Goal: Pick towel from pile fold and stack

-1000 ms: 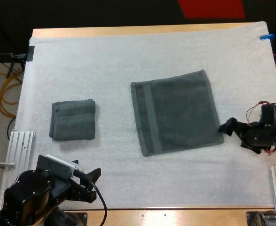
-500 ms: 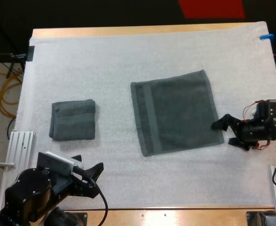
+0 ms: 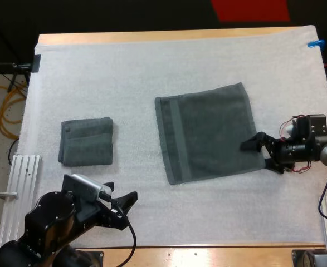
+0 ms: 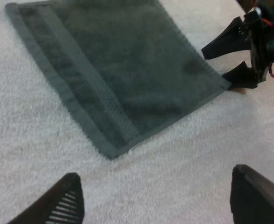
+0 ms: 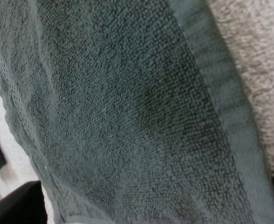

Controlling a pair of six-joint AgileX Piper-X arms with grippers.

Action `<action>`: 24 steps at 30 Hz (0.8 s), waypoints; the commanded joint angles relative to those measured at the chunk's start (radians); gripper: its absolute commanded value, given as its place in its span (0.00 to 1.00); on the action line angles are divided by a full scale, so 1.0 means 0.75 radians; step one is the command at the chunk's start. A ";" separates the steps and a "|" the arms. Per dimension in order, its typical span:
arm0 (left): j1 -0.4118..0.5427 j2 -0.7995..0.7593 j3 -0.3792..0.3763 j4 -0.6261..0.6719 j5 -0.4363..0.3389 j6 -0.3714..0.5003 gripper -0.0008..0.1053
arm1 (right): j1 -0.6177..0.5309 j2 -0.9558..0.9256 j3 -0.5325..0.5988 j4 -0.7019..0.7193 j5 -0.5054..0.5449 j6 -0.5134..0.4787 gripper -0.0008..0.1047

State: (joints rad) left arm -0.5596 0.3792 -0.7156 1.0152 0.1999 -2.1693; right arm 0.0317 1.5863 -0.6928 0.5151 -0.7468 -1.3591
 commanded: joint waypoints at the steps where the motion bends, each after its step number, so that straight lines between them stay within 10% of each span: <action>1: -0.001 -0.001 0.006 -0.043 0.007 -0.011 0.61 | 0.026 0.057 0.030 0.011 0.014 -0.019 0.86; 14: -0.001 0.006 0.015 -0.103 0.007 0.035 0.61 | 0.026 0.057 0.030 -0.049 0.010 -0.016 0.83; 24: -0.001 0.083 0.015 -0.103 0.007 0.027 0.61 | 0.026 0.057 0.030 -0.002 0.005 -0.085 0.03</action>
State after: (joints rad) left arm -0.5596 0.4278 -0.7020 0.9547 0.2042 -2.1447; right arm 0.0455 1.6241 -0.6756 0.4964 -0.7419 -1.3986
